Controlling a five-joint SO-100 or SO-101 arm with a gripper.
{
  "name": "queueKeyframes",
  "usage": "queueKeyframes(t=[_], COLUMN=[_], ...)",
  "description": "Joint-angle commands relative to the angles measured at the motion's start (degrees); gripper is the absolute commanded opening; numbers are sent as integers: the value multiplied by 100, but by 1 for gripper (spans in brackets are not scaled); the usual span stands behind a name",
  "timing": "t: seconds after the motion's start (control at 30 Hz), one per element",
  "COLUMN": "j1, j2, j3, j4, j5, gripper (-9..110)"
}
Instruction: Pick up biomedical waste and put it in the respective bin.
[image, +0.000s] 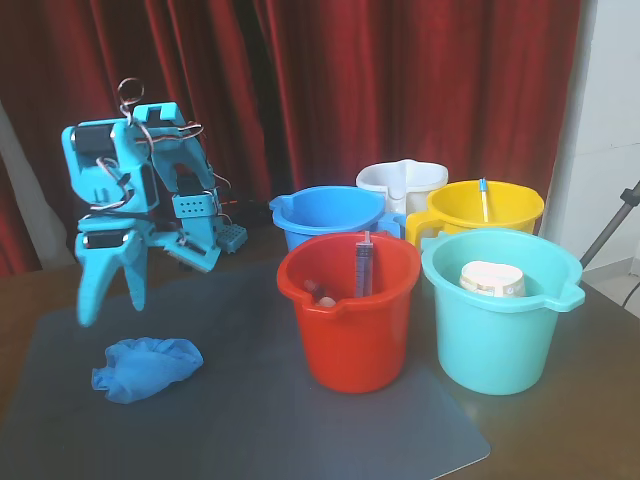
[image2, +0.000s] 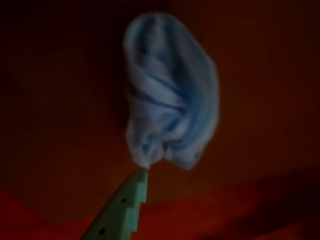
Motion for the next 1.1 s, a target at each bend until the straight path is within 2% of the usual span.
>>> queueKeyframes(t=[0.0,0.3,0.63,0.87,1.07], j1=[44,53,53,-26,-352], j2=[360,352,369,202,-782], j3=[123,800,2294,2153,1125], j4=[1934,1802,-149,-694,-668], j5=[-290,-325,-237,536,606], gripper=[65,65,65,65,65])
